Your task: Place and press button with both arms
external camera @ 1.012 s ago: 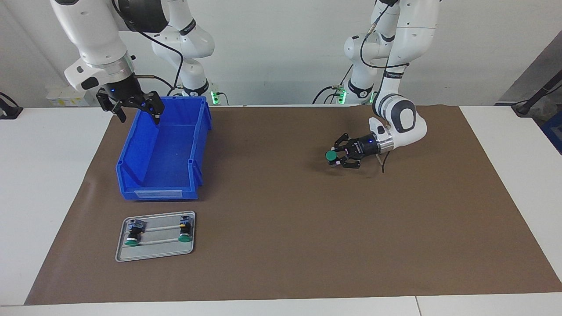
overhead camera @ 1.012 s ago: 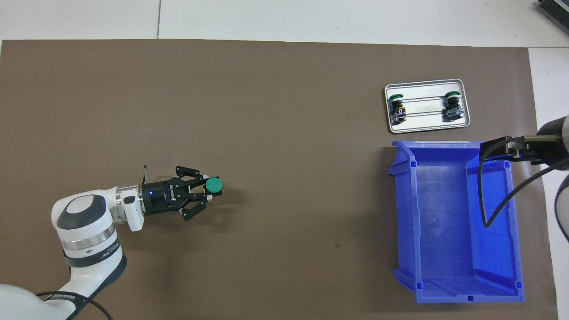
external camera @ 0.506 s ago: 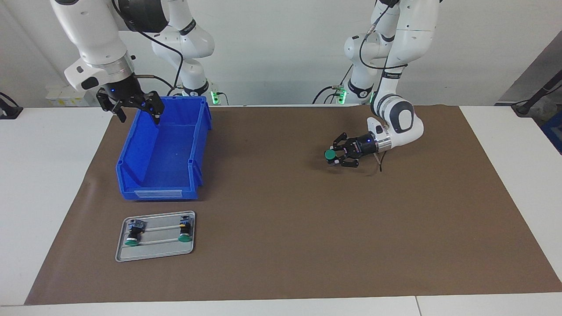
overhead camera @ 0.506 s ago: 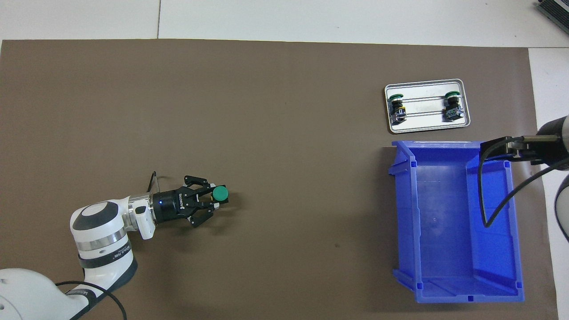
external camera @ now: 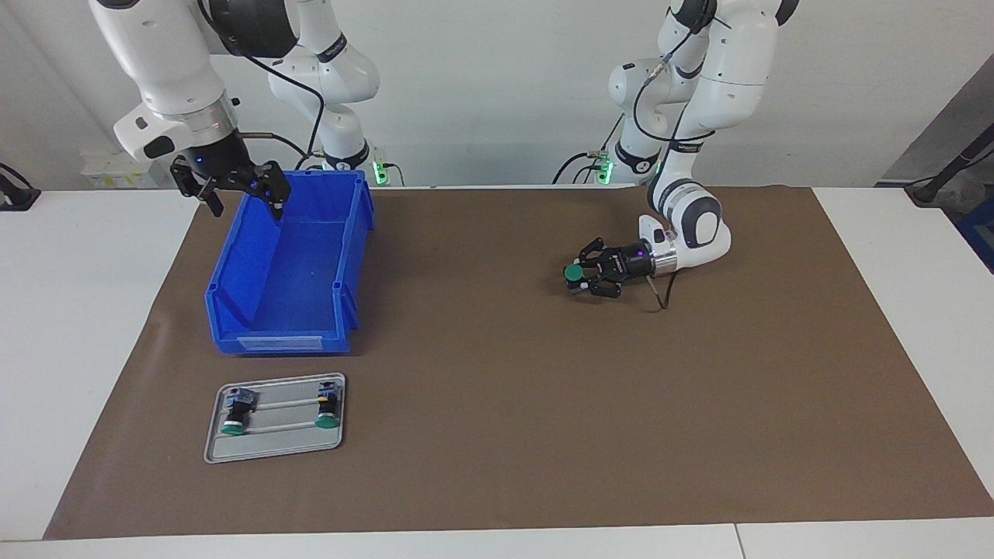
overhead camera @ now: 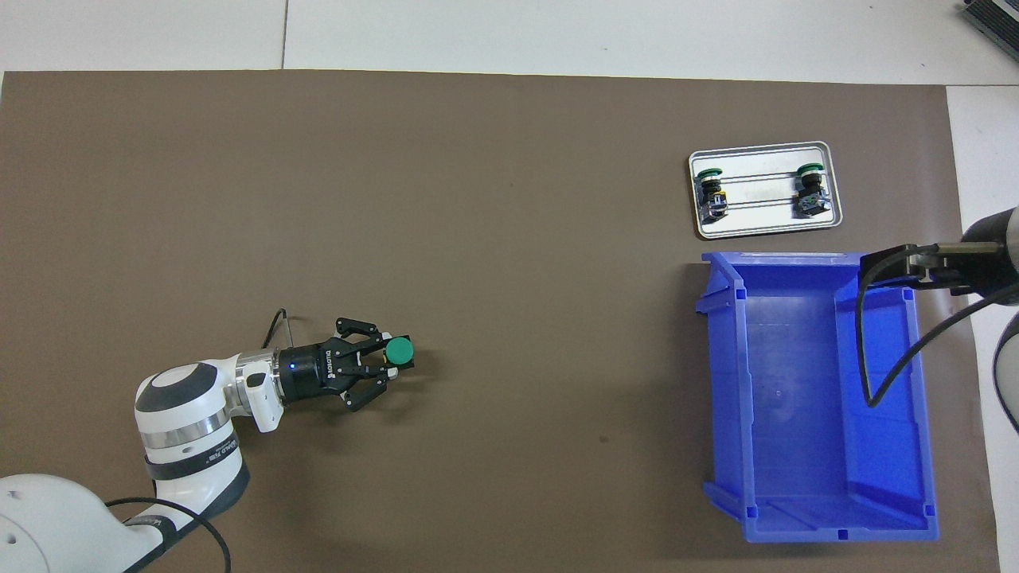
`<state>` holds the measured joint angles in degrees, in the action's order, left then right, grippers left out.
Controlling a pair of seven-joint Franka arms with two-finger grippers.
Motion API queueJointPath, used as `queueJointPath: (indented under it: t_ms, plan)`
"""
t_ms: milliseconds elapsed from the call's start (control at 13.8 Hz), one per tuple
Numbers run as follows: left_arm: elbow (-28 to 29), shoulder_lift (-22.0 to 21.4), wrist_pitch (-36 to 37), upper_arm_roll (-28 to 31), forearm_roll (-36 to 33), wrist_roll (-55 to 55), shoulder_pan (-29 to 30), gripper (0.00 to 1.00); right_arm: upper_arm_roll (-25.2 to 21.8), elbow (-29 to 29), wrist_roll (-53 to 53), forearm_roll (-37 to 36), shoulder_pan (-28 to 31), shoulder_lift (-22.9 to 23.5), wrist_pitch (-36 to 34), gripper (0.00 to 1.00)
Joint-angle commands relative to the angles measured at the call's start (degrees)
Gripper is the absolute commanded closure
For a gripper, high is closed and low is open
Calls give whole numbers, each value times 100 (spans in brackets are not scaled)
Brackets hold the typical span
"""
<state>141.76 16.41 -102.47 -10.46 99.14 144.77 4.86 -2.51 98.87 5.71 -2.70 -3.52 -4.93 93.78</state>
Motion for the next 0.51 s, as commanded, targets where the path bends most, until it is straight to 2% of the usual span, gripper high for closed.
queueJointPath:
  t_ms: [0, 434]
  plan:
    - [132, -6, 139, 9, 106, 201, 6, 76, 14, 194, 53, 77, 18, -166, 140, 0]
    - [273, -15, 166, 18, 106, 455, -73, 76, 14, 194, 53, 77, 18, -166, 140, 0]
